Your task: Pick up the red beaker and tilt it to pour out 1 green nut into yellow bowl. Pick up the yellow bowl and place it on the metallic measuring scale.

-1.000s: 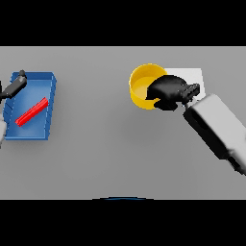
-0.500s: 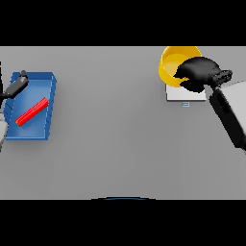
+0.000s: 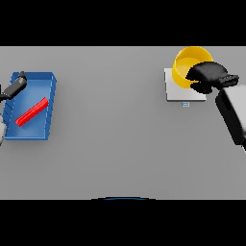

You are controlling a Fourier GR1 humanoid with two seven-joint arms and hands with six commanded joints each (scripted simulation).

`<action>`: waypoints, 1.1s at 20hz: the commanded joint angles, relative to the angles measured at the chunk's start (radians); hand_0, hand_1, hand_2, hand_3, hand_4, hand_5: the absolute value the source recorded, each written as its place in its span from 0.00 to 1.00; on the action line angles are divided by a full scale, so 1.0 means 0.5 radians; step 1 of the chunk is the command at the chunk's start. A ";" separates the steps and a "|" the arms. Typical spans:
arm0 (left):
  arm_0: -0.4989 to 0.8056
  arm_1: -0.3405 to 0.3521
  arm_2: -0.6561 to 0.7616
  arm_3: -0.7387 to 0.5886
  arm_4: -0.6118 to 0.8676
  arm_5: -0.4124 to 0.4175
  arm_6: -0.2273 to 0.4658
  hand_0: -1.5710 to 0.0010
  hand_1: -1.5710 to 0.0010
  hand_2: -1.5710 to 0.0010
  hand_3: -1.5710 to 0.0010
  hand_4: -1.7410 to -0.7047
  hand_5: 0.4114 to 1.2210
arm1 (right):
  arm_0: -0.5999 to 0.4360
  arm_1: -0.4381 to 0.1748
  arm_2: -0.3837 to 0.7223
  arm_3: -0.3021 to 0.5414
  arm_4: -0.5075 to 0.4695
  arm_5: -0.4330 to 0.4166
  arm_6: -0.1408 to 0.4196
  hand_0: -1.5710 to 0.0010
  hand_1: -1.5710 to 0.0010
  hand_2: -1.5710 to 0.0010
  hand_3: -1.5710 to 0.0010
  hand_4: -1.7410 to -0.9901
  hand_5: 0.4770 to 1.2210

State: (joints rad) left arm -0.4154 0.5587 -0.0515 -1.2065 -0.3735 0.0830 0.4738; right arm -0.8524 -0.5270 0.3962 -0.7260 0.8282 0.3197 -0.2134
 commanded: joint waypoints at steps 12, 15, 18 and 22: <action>-0.042 -0.015 -0.010 0.043 -0.002 -0.011 -0.009 1.00 1.00 1.00 1.00 0.98 0.32 | -0.020 0.074 -0.036 0.239 -0.026 -0.110 -0.117 0.08 0.15 0.18 0.37 0.07 1.00; -0.051 -0.022 -0.015 0.057 -0.010 -0.004 -0.004 1.00 1.00 1.00 1.00 0.99 0.32 | -0.065 0.082 -0.015 0.240 -0.003 -0.059 -0.077 0.50 0.55 0.50 0.54 0.18 0.74; -0.035 -0.025 -0.007 0.048 -0.004 0.008 -0.013 1.00 1.00 1.00 1.00 0.98 0.31 | -0.077 0.075 0.026 0.263 0.034 -0.045 -0.127 0.74 0.77 0.70 0.65 0.23 0.61; -0.048 -0.028 -0.008 0.087 -0.008 0.009 -0.016 1.00 1.00 1.00 1.00 0.98 0.31 | -0.084 0.087 0.029 0.271 0.033 -0.080 -0.195 0.89 0.91 0.88 0.75 0.26 0.51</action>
State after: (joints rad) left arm -0.4394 0.5451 -0.0553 -1.1628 -0.3777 0.0877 0.4664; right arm -0.8945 -0.4834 0.4110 -0.5904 0.8447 0.2798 -0.3118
